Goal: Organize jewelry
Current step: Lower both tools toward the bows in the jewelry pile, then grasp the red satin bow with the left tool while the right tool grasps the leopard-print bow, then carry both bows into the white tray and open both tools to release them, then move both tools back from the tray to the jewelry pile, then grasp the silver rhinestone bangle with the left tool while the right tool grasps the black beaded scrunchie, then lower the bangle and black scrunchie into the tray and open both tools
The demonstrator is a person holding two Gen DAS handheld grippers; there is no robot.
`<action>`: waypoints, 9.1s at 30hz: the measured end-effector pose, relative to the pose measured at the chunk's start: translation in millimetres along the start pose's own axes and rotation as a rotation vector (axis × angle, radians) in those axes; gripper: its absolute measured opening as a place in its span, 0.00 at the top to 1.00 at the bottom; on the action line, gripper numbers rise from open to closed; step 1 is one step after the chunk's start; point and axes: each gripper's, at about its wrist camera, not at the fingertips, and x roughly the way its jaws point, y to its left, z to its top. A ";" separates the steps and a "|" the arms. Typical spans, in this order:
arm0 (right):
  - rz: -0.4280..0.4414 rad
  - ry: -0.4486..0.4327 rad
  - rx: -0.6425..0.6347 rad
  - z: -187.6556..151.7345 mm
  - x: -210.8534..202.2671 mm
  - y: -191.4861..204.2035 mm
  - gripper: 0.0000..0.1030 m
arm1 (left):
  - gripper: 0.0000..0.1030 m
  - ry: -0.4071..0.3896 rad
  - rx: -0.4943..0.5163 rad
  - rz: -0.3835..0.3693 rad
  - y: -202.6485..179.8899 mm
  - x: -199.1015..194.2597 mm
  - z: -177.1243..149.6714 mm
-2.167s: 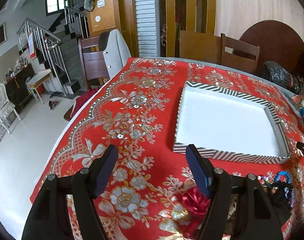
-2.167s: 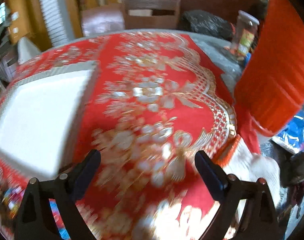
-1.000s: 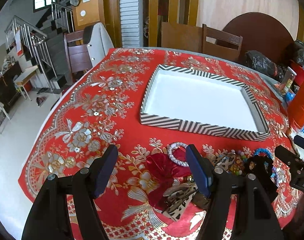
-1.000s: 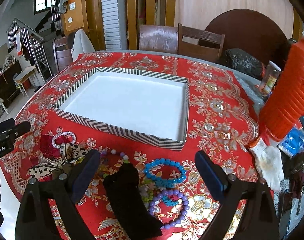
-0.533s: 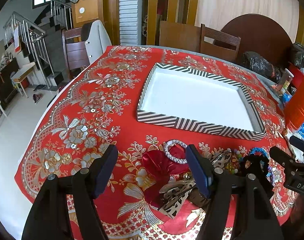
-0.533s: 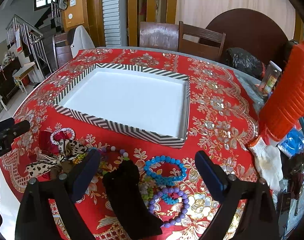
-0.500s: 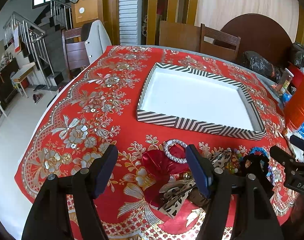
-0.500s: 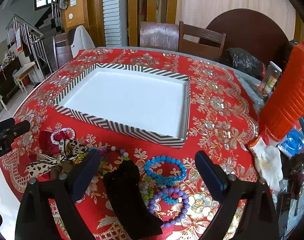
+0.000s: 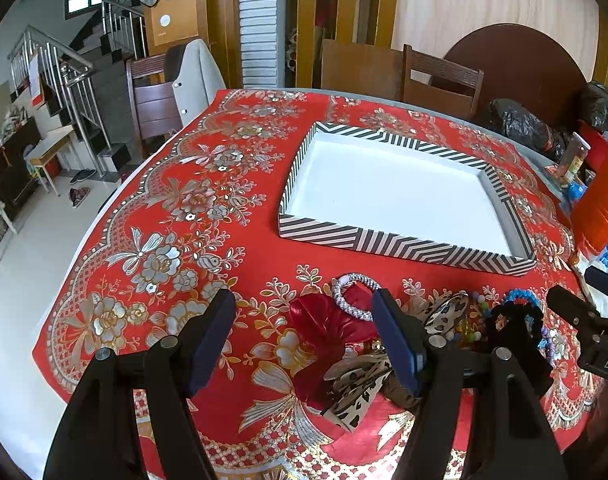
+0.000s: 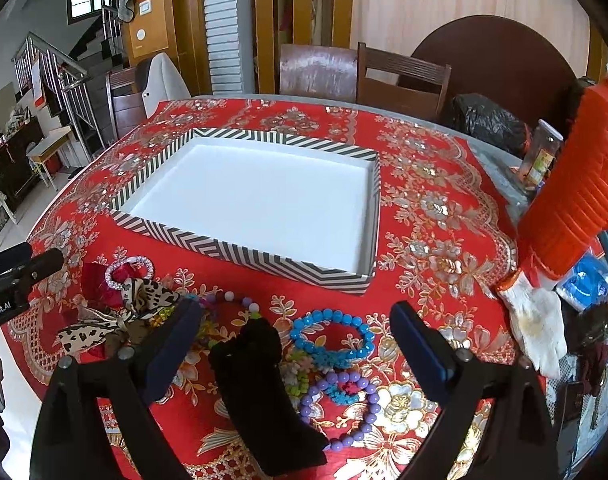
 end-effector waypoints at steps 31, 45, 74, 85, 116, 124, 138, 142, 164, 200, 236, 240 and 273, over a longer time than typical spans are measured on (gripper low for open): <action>0.084 0.021 0.017 -1.6 -2.2 -8.9 0.06 | 0.34 0.096 -0.078 -0.139 37.1 2.3 3.0; 0.142 0.096 0.041 -7.2 3.8 -31.3 0.25 | 0.34 0.180 0.210 -0.290 -20.7 14.8 -19.5; 0.450 0.190 -0.134 -34.0 24.8 63.1 0.89 | 0.85 0.320 0.034 -0.301 15.6 78.5 -15.6; 0.502 0.087 -0.070 -10.7 -11.1 37.6 0.89 | 0.88 0.286 0.045 -0.303 43.0 36.3 -12.5; 0.340 0.005 0.182 99.6 73.0 -38.2 0.89 | 0.88 0.106 0.098 -0.186 -7.6 103.5 115.5; 0.335 0.087 0.335 81.8 128.6 -64.8 0.89 | 0.87 0.168 0.072 -0.202 -21.4 156.3 115.4; 0.261 0.168 0.229 41.3 123.5 -77.7 0.67 | 0.65 0.238 0.083 -0.219 -10.8 161.4 86.3; 0.234 0.186 0.169 33.3 113.2 -70.8 0.67 | 0.65 0.244 0.101 -0.218 -11.0 151.3 74.2; 0.259 0.006 0.133 24.4 27.5 -43.9 0.48 | 0.65 0.030 0.146 -0.080 -21.3 64.7 53.0; 0.267 -0.001 0.011 -25.5 -16.2 -26.0 0.48 | 0.65 0.079 -0.009 -0.169 20.5 29.5 32.0; 0.409 0.068 0.091 -13.1 28.9 -21.7 0.93 | 0.76 0.221 0.073 -0.166 -5.1 104.9 6.7; 0.442 0.033 0.123 -5.1 18.5 -27.8 0.93 | 0.95 0.218 0.057 -0.184 -0.5 108.0 8.0; 0.388 -0.013 0.107 90.2 58.7 -26.7 0.93 | 0.95 0.036 0.136 -0.169 -30.3 86.7 94.0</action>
